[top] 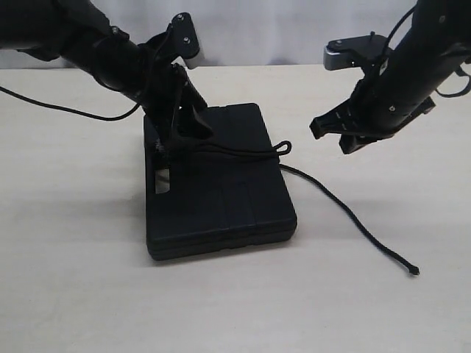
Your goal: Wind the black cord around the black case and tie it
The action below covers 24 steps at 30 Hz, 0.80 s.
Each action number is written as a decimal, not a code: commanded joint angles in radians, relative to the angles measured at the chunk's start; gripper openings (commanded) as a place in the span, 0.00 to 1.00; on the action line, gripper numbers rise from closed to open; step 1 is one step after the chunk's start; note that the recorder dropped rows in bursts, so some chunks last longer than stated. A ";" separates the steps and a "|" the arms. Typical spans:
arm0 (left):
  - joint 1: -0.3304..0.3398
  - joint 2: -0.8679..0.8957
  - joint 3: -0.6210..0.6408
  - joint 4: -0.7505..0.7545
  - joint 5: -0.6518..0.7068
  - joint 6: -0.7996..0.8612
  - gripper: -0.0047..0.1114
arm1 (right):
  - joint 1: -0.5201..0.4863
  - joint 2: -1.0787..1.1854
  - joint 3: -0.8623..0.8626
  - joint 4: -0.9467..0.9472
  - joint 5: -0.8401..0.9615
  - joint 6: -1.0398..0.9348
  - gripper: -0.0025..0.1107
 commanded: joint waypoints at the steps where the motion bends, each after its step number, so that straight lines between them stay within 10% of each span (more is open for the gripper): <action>1: -0.002 0.000 -0.006 -0.014 -0.008 -0.007 0.52 | -0.006 -0.001 0.043 -0.151 -0.021 0.134 0.10; 11: -0.002 0.000 -0.006 -0.017 0.013 -0.009 0.52 | -0.137 0.124 0.113 -0.117 0.024 0.050 0.33; 24: -0.002 0.000 -0.006 -0.015 0.007 -0.009 0.52 | 0.023 0.226 0.113 -0.142 -0.016 -0.083 0.34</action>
